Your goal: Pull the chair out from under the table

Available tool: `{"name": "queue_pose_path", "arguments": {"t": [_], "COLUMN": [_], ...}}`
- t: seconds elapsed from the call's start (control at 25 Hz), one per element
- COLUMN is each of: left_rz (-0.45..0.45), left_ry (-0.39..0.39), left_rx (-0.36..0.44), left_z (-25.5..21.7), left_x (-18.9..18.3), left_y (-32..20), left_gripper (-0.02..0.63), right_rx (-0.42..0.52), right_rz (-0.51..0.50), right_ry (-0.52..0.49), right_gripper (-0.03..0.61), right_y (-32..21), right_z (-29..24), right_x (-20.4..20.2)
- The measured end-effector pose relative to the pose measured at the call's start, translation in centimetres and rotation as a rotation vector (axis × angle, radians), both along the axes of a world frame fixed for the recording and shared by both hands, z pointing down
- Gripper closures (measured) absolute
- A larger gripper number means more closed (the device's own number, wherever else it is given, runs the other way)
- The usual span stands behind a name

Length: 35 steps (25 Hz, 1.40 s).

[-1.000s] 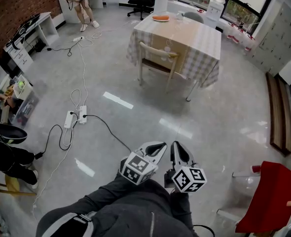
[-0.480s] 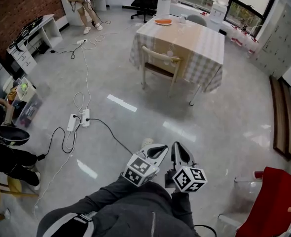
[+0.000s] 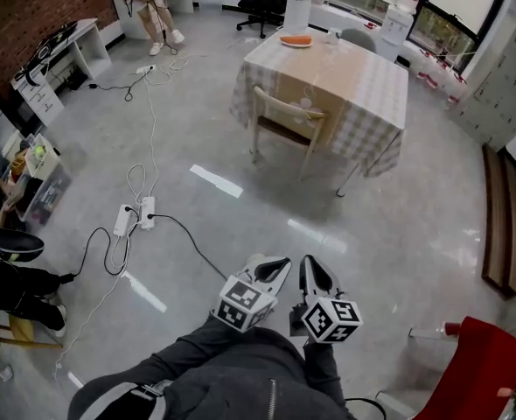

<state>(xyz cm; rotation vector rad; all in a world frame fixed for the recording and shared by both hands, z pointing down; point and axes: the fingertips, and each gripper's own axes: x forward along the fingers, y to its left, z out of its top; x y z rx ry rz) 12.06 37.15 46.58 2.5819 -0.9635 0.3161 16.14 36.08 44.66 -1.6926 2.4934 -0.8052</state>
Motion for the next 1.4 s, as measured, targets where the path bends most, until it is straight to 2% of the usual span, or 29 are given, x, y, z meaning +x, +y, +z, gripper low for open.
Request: {"name": "queue_pose_path", "arguments": {"t": [0.6, 1.4], "left_rz": [-0.066, 0.019], "left_ry": [0.017, 0.027], "left_rx": [-0.004, 0.037], "left_z": [-2.0, -2.8], "left_x": [-0.7, -1.0], "left_y": [-15.9, -30.7], "left_gripper": [0.606, 0.606], "right_rx": [-0.009, -0.006], "right_rz": [-0.037, -0.008], "right_ry": [0.026, 0.047], "right_gripper": [0.566, 0.566], "right_y": [-14.7, -28.4], "right_z": [-1.2, -0.5], "right_x": [0.1, -1.1]}}
